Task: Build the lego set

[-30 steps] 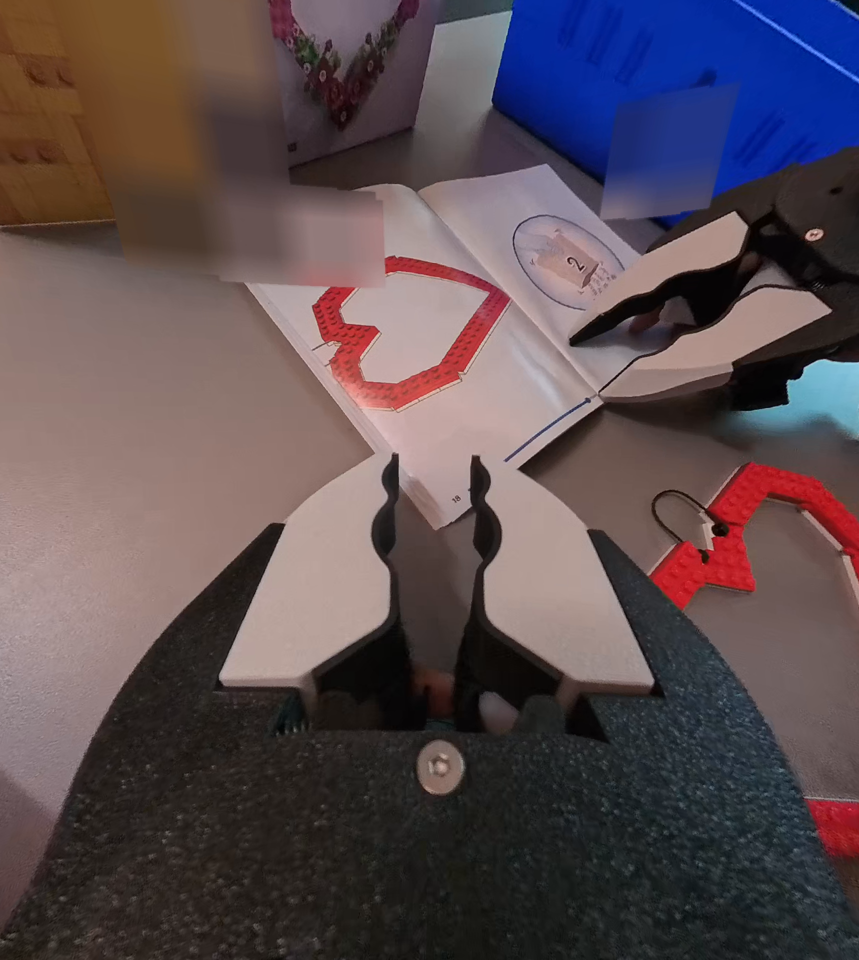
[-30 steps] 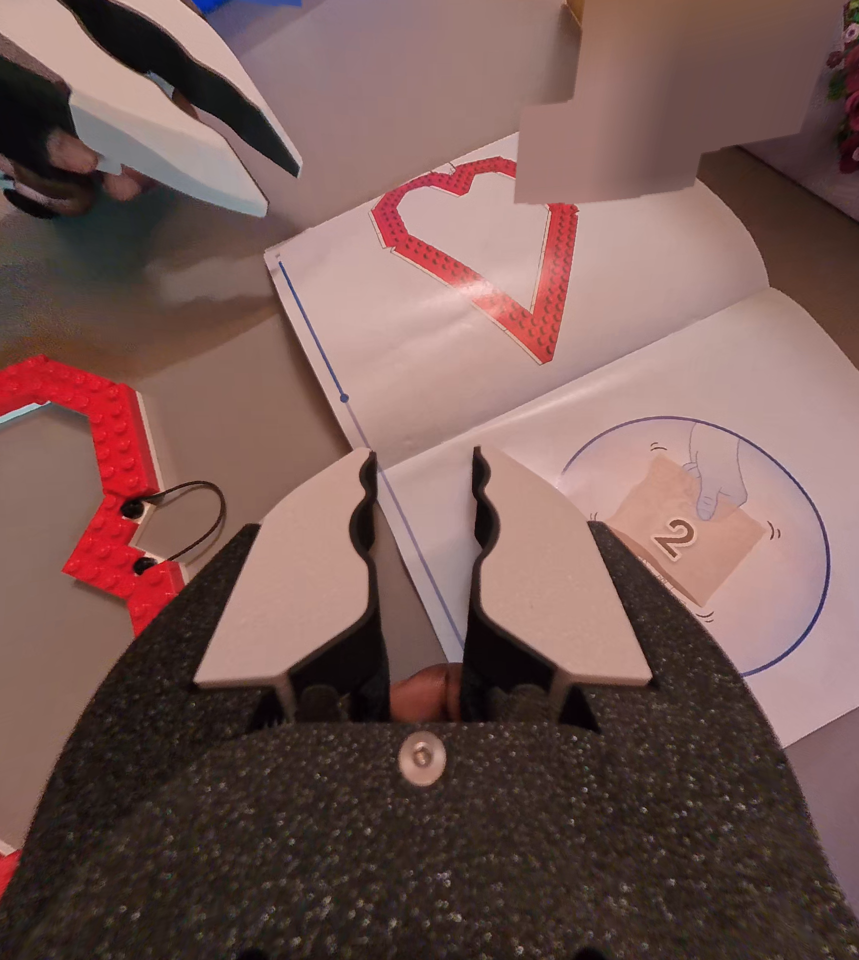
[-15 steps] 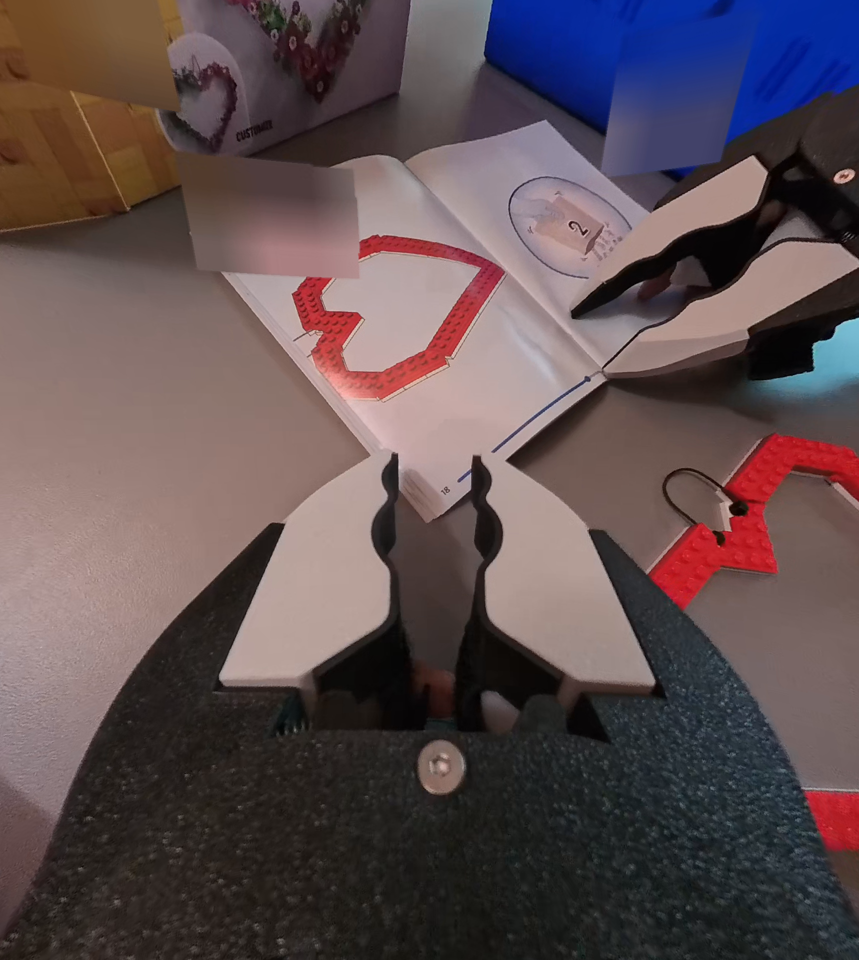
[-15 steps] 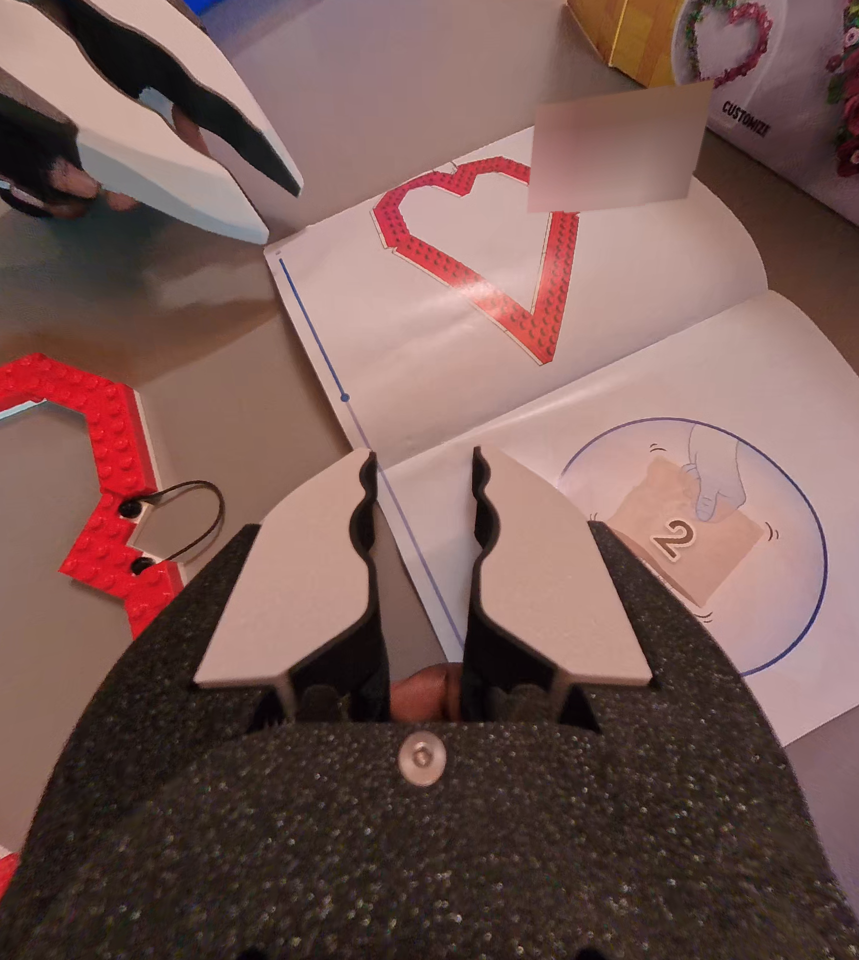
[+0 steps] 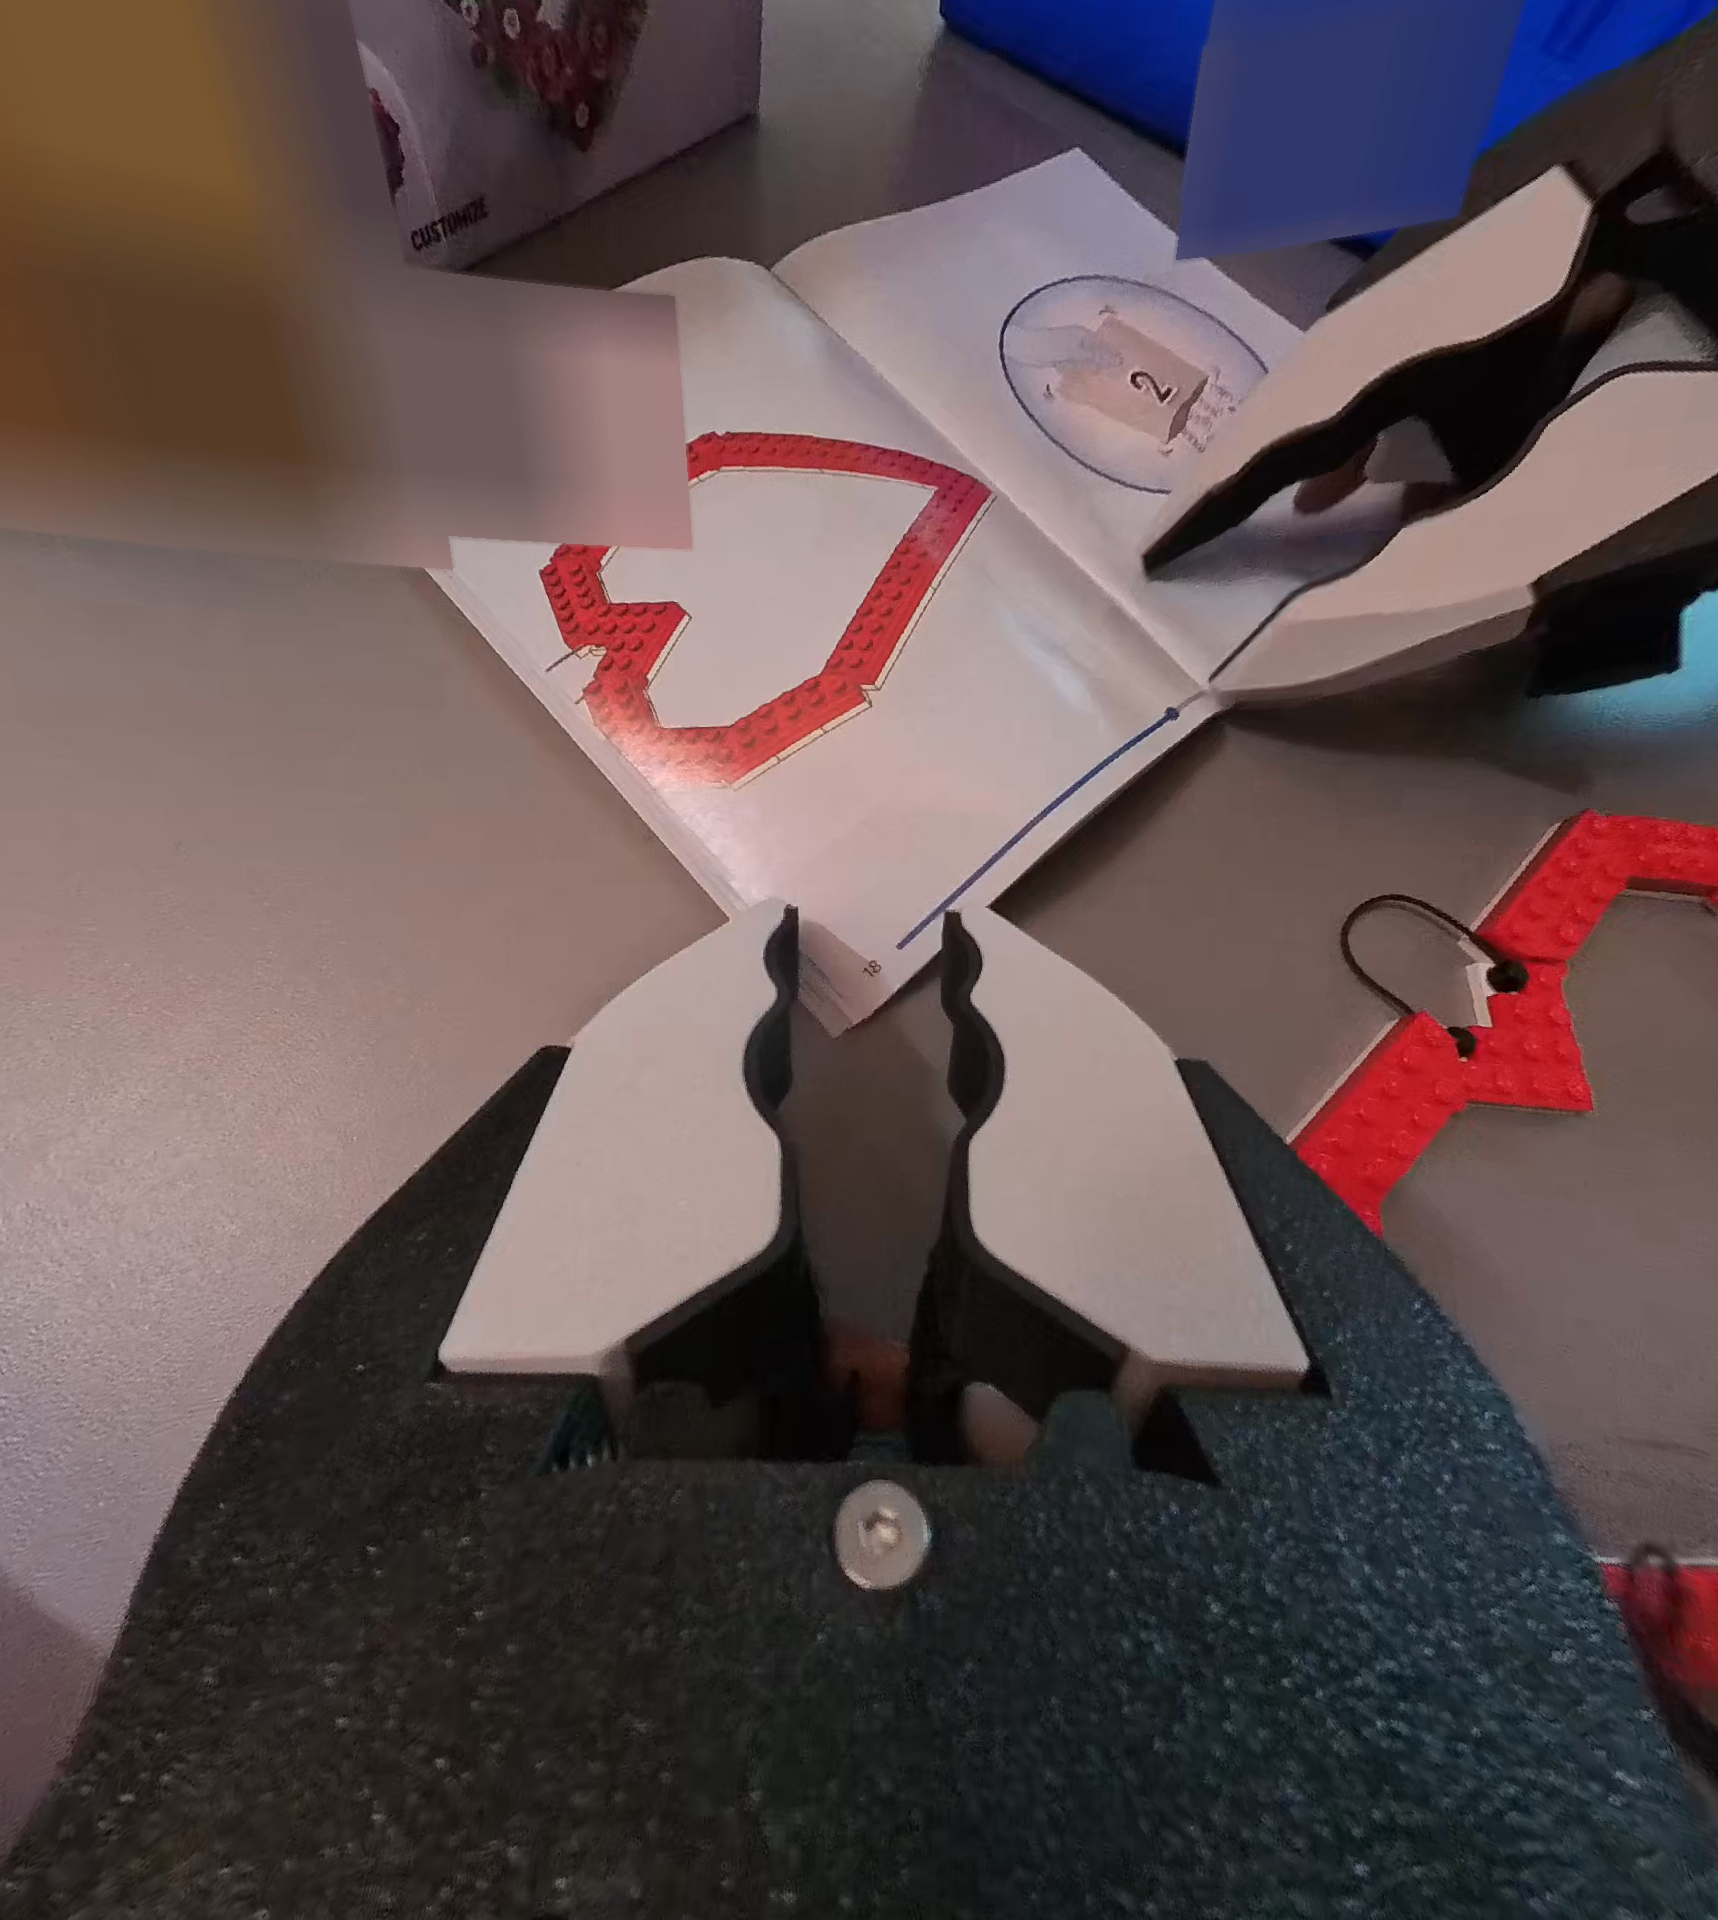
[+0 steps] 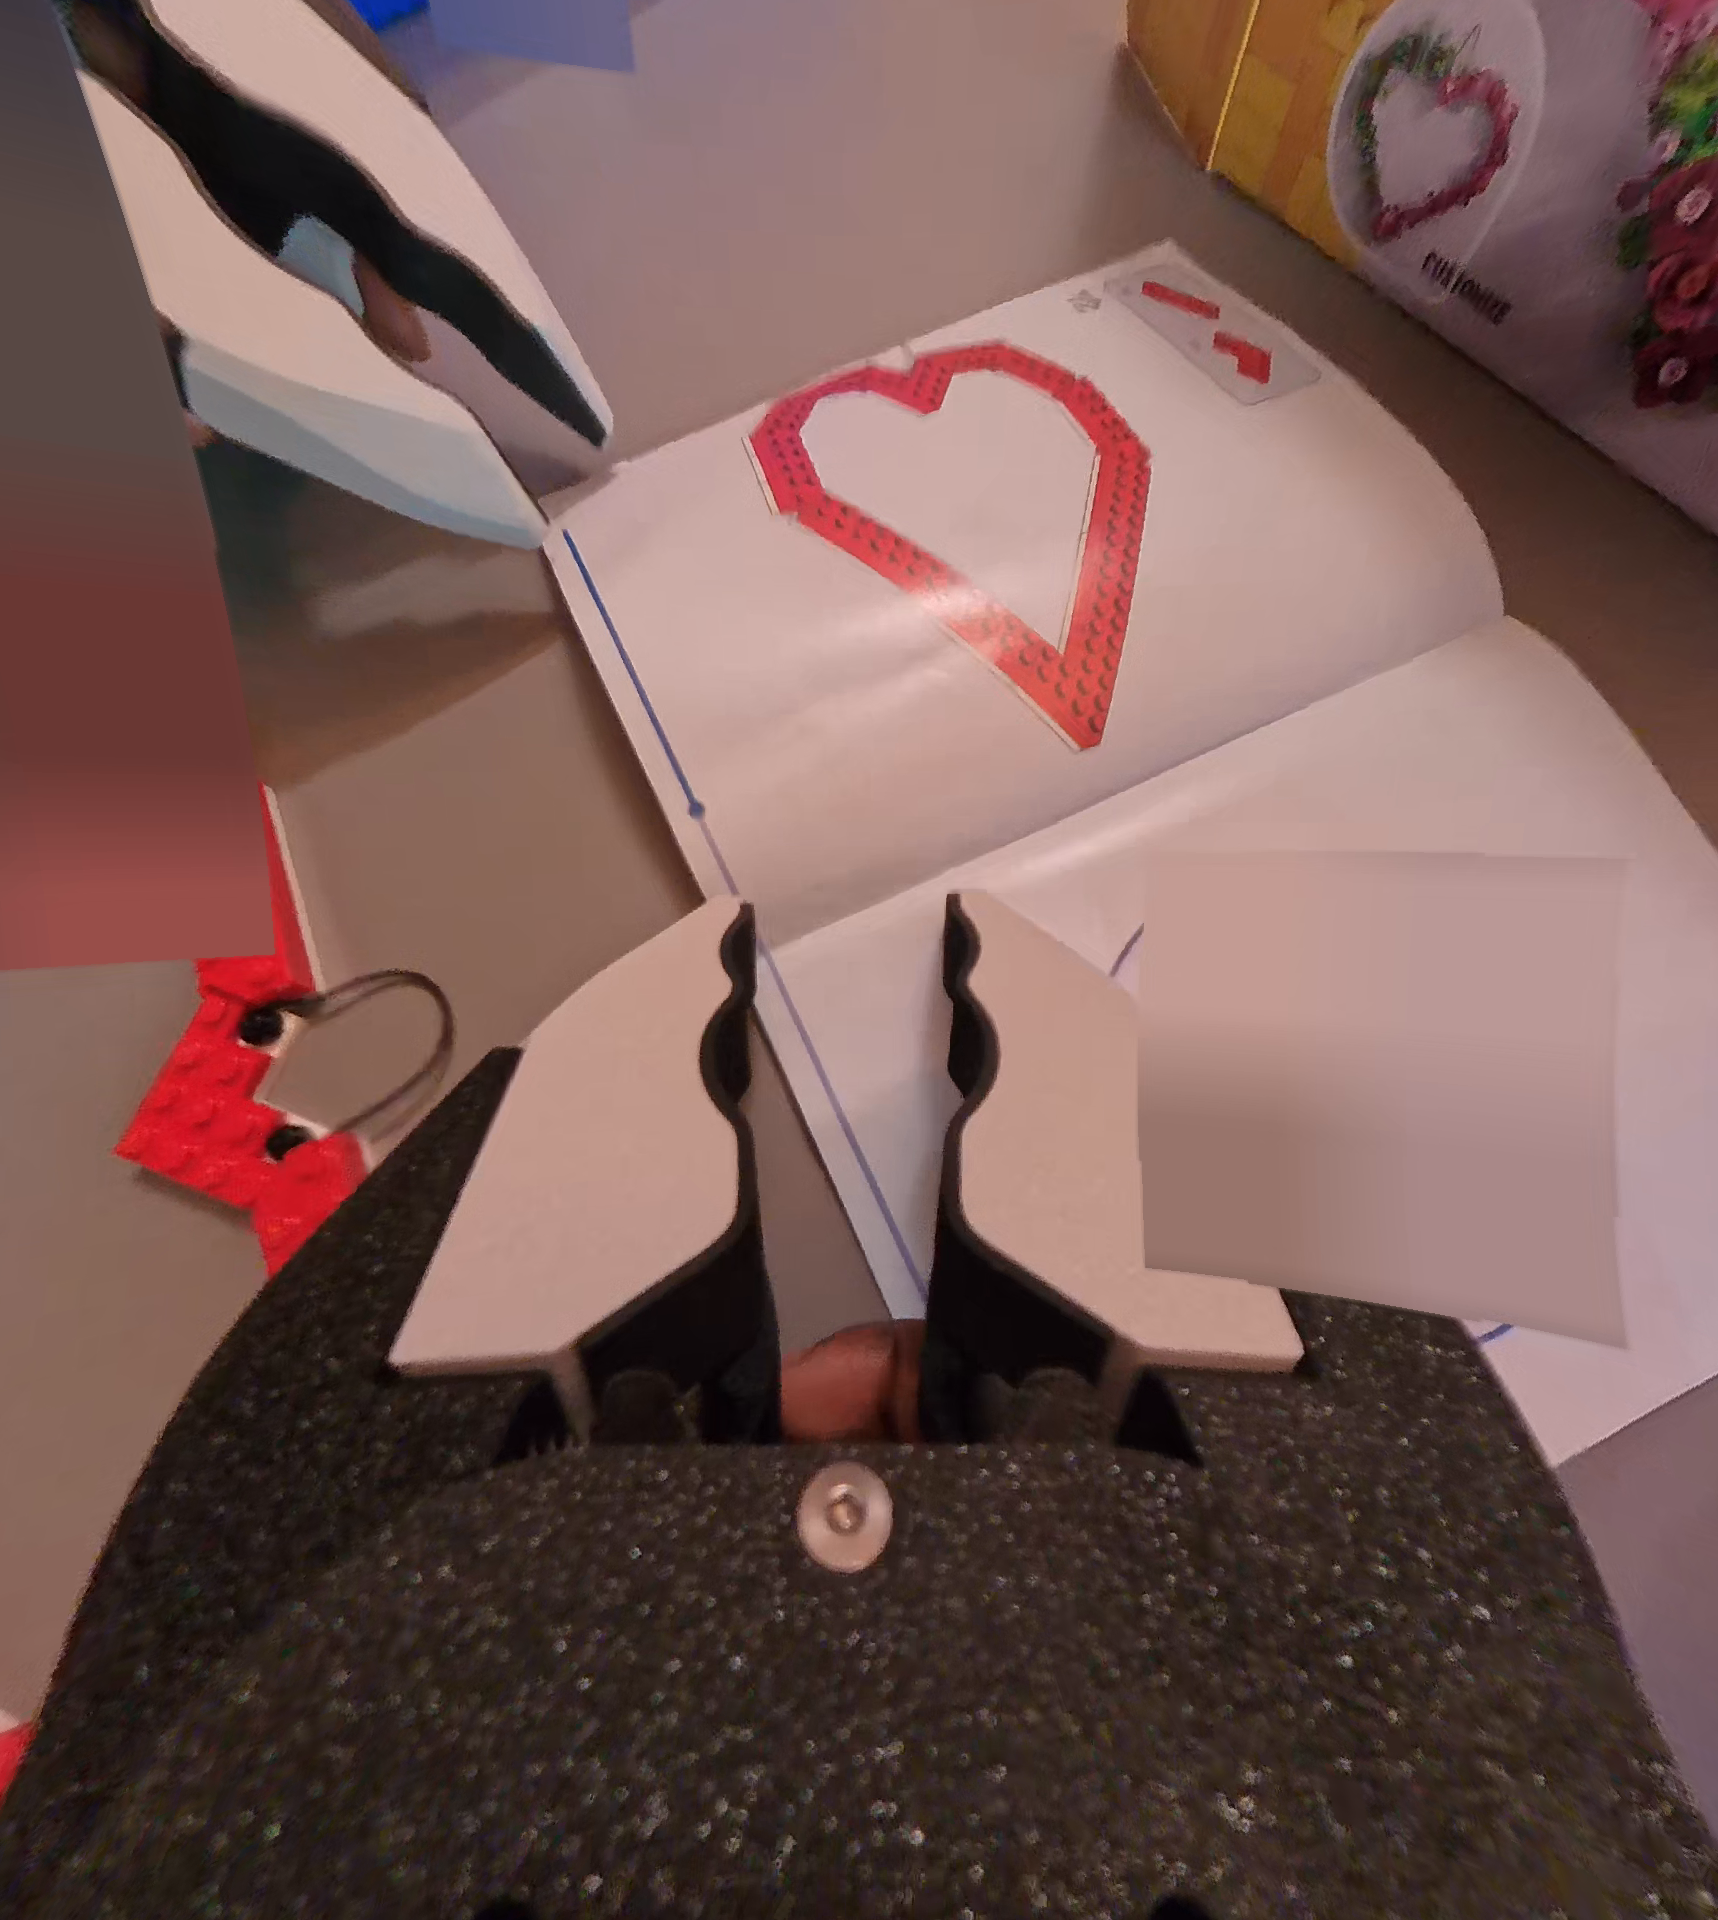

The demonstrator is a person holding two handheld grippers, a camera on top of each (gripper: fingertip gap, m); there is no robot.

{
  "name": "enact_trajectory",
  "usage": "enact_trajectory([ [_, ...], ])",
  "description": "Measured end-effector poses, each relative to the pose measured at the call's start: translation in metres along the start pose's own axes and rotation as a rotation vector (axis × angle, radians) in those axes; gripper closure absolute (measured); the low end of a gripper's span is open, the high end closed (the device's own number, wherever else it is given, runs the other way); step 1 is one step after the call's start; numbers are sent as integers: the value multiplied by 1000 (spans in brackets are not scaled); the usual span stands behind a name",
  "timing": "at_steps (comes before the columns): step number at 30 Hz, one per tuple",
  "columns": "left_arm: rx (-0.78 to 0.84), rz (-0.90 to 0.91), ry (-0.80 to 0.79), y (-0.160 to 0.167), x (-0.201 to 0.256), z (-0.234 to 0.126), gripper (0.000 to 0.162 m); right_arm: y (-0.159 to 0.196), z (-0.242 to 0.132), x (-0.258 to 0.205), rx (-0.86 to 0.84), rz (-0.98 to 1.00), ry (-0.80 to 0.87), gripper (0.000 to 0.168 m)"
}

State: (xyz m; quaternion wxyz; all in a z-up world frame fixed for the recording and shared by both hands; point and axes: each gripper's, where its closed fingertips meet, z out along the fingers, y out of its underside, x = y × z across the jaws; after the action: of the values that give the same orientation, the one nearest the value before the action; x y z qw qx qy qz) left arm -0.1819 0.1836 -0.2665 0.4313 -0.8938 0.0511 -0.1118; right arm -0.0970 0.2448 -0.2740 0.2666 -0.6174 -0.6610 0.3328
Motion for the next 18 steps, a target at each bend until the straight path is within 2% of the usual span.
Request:
enact_trajectory([
  [2,3,-5,1,0,0,-1,137,-20,-9,-11,84,-1,-34,133],
  [5,-7,-25,4,1,-2,0,136,-55,-43,-35,269,14,-109,129],
  [9,15,-70,24,-2,-4,-2,136,-54,-110,-42,395,41,-88,120],
  [12,55,-137,35,-6,-9,-6,136,-26,-184,8,409,54,191,123],
  [14,81,-190,48,-9,-13,-8,137,1,-239,62,360,158,424,136],
  [16,106,-249,63,-11,-18,-11,137,37,-277,117,224,326,619,141],
  [18,138,-303,84,-14,-22,-14,137,69,-288,159,44,443,723,133],
])
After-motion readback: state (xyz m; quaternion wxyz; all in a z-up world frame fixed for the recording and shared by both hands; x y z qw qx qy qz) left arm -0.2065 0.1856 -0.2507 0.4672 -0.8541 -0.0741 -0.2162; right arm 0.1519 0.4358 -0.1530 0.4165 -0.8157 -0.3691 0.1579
